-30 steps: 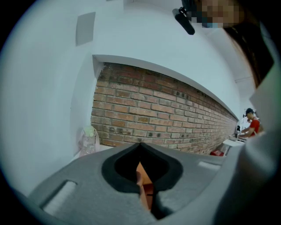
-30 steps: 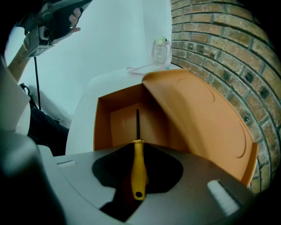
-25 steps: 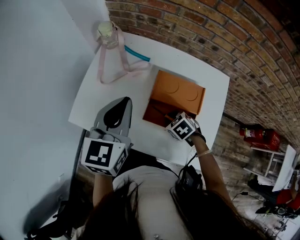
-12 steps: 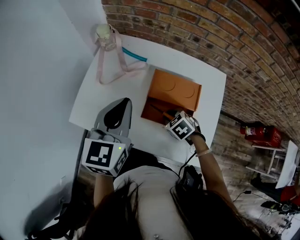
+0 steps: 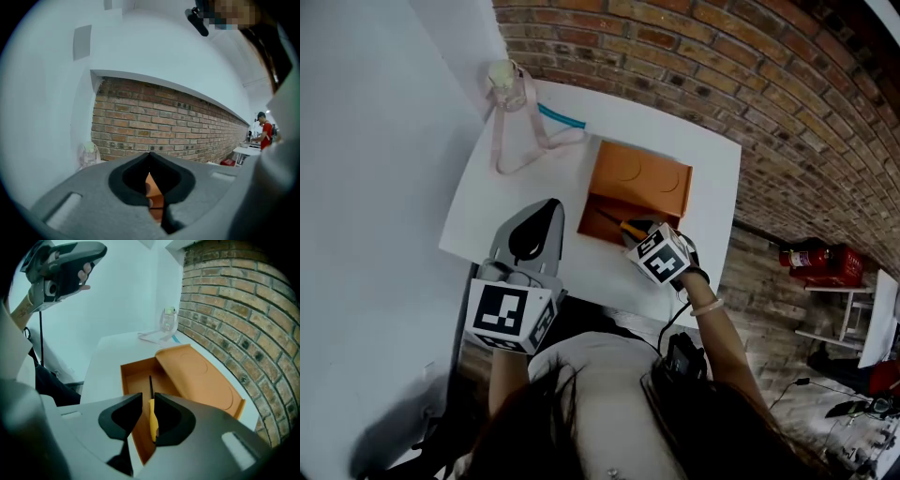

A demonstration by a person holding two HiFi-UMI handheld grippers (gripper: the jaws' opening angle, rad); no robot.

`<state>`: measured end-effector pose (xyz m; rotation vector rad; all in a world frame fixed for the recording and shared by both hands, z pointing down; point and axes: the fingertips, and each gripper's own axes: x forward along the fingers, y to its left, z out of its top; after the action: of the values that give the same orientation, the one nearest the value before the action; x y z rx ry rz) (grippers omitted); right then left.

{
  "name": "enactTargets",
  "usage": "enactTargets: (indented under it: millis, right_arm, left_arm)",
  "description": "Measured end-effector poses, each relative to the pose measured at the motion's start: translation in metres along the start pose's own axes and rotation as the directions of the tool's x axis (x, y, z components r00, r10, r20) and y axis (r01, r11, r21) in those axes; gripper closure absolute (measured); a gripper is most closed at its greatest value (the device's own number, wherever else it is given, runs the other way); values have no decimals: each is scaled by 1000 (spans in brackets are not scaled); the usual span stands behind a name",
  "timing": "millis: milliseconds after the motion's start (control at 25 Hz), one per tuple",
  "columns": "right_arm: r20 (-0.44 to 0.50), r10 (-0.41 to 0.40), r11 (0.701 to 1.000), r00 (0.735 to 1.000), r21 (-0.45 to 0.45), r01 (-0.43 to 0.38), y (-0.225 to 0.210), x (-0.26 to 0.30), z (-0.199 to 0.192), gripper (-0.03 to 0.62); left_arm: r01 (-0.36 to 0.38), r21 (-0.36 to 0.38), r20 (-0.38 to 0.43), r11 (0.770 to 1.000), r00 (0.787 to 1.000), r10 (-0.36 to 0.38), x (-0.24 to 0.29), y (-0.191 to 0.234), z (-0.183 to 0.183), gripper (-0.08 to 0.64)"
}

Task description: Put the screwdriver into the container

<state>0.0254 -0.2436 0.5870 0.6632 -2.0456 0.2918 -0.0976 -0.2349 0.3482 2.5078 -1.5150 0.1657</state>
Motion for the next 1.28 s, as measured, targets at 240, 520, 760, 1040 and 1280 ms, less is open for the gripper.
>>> enactTargets:
  millis: [240,520,760,1040,1280]
  right_arm:
    - [66,-32,999,997,14,31,5,-19,11,514]
    - [129,-82,996,988,51,76,10,-47,18,535]
    - [195,-107,990,975,111,86,18,-74,20,552]
    - [267,-150,979,952,178,104,27,-106,21,566]
    - [343,-184,964,921,246,101,37,-136,24,578]
  left_arm:
    - [18,11,18,1000,1000,-18,-11,-12,4,560]
    - [42,29,42,999,998,-43,-22,-29,12,560]
    - [62,42,61,997,996,-65,-32,-44,17,560]
    - [79,46,71,996,994,-82,-47,-59,18,560]
    - [93,54,78,994,992,-97,-60,-72,18,560]
